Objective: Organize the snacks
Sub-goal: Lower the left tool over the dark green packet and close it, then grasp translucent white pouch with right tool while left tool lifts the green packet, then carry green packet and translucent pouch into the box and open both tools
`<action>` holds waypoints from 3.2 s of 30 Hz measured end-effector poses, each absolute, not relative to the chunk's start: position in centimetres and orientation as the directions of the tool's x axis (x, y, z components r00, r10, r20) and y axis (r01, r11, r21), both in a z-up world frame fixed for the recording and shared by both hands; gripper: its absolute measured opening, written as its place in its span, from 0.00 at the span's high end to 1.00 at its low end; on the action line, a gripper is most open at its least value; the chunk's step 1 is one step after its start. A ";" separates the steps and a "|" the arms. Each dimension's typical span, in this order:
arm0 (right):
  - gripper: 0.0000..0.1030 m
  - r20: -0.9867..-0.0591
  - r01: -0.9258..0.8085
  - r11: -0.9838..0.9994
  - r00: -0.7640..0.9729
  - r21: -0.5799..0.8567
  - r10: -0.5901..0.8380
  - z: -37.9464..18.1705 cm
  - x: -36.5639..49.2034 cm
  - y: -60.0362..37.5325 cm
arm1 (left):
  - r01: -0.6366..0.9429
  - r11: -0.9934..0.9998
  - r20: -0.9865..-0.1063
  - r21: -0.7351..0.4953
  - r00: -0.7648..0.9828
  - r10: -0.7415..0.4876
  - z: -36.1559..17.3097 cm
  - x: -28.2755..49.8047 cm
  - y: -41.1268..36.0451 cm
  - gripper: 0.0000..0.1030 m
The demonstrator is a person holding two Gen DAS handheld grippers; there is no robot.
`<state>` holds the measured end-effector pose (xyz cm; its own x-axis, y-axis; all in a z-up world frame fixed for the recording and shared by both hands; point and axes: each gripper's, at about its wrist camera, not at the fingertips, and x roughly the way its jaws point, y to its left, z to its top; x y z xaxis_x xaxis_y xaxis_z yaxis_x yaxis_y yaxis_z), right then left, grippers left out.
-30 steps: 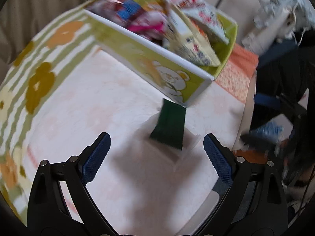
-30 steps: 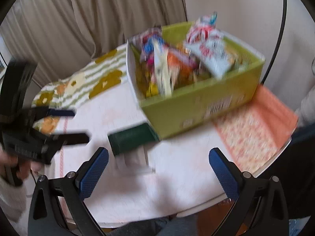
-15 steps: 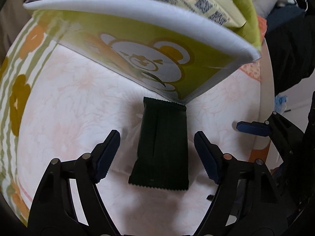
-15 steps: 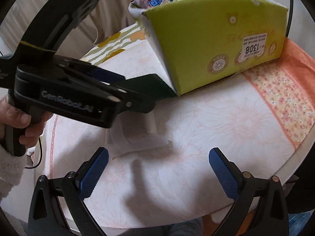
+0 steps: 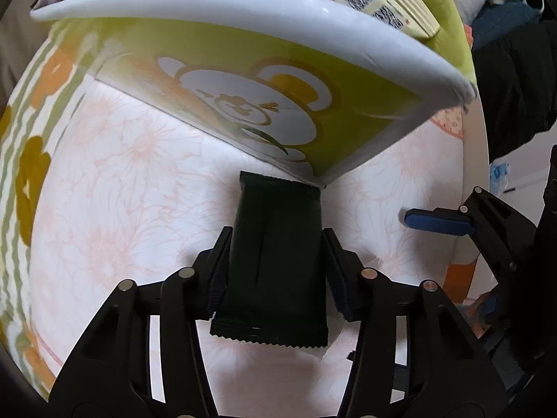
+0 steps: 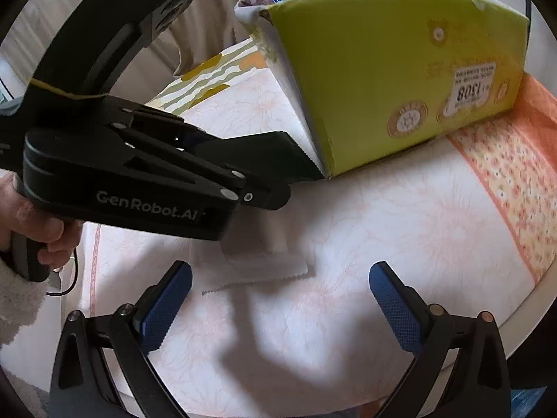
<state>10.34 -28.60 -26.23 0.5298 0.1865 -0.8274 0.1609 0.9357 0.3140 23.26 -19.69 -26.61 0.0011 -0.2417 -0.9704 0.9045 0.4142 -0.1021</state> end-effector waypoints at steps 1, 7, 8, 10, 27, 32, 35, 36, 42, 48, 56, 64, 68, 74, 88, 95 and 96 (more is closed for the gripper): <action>0.01 -0.826 0.156 0.937 0.532 0.312 0.187 -26.2 10.5 -28.6 | 0.902 0.419 -0.969 -0.104 0.003 -0.246 -26.5 23.3 -19.5 0.59; 0.01 -0.831 0.120 0.949 0.523 0.293 0.190 -26.8 11.5 -27.6 | 0.879 0.463 -0.964 -0.115 0.014 -0.265 -26.1 23.8 -18.3 0.61; 0.01 -0.831 0.113 0.950 0.523 0.291 0.192 -26.8 11.7 -27.5 | 0.874 0.471 -0.962 -0.116 0.018 -0.271 -25.9 23.9 -18.1 0.61; 0.01 -0.829 0.100 0.953 0.524 0.287 0.195 -26.6 12.0 -27.2 | 0.866 0.483 -0.957 -0.132 0.016 -0.290 -25.3 24.1 -17.7 0.62; 0.01 -0.842 -0.053 0.985 0.512 0.166 0.170 -27.1 14.8 -23.1 | 0.719 0.671 -0.933 -0.184 0.087 -0.349 -23.6 26.8 -10.7 0.62; 0.08 -0.855 -0.084 0.990 0.500 0.113 0.140 -27.7 15.6 -22.2 | 0.663 0.720 -0.928 -0.205 0.102 -0.359 -23.8 26.9 -8.2 0.62; 0.23 -0.864 -0.108 0.994 0.497 0.033 0.083 -27.8 15.6 -21.6 | 0.634 0.742 -0.924 -0.217 0.112 -0.366 -23.9 27.1 -6.7 0.62; 0.27 -0.864 -0.116 0.993 0.498 0.014 0.070 -27.8 15.7 -21.4 | 0.627 0.747 -0.923 -0.220 0.115 -0.368 -23.8 27.1 -6.3 0.62; 0.43 -0.873 -0.118 0.993 0.485 0.004 0.061 -27.3 16.0 -20.8 | 0.576 0.780 -0.912 -0.243 0.139 -0.386 -23.5 27.0 -3.8 0.62; 0.43 -0.868 -0.109 0.994 0.490 0.032 0.082 -25.2 16.4 -20.4 | 0.533 0.806 -0.897 -0.259 0.177 -0.405 -22.0 26.4 -1.5 0.62; 0.43 -0.829 -0.102 0.991 0.544 0.086 0.128 -18.4 14.9 -20.3 | 0.497 0.833 -0.866 -0.244 0.274 -0.418 -16.2 25.3 0.2 0.62; 0.43 -0.761 -0.077 0.990 0.633 0.122 0.143 -10.6 14.0 -24.0 | 0.518 0.822 -0.810 -0.236 0.363 -0.461 -9.5 24.6 -2.2 0.62; 0.43 -0.731 -0.063 0.990 0.670 0.124 0.134 -7.4 14.1 -27.9 | 0.516 0.818 -0.787 -0.253 0.382 -0.484 -7.7 24.7 -5.0 0.62; 0.43 -0.715 -0.073 0.992 0.689 0.100 0.122 -5.3 15.8 -34.7 | 0.479 0.824 -0.751 -0.304 0.411 -0.516 -6.5 24.8 -11.6 0.62; 0.43 -0.747 -0.136 0.979 0.633 0.153 0.205 -7.1 19.6 -47.5 | 0.352 0.875 -0.787 -0.333 0.407 -0.463 -9.9 25.4 -26.3 0.62; 0.43 -0.743 -0.149 0.970 0.623 0.194 0.245 -8.0 20.7 -49.1 | 0.311 0.934 -0.825 -0.178 0.471 -0.313 -10.5 26.0 -27.7 0.00; 0.43 -0.743 -0.154 0.968 0.621 0.197 0.250 -8.1 20.8 -49.2 | 0.312 0.934 -0.821 -0.175 0.477 -0.313 -10.5 26.0 -27.4 0.00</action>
<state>20.75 -49.17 -8.11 0.6211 0.2497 -0.7429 -0.1538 0.9683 0.1970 26.05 -27.36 -10.47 0.4771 -0.3134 -0.8211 0.3122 0.9338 -0.1750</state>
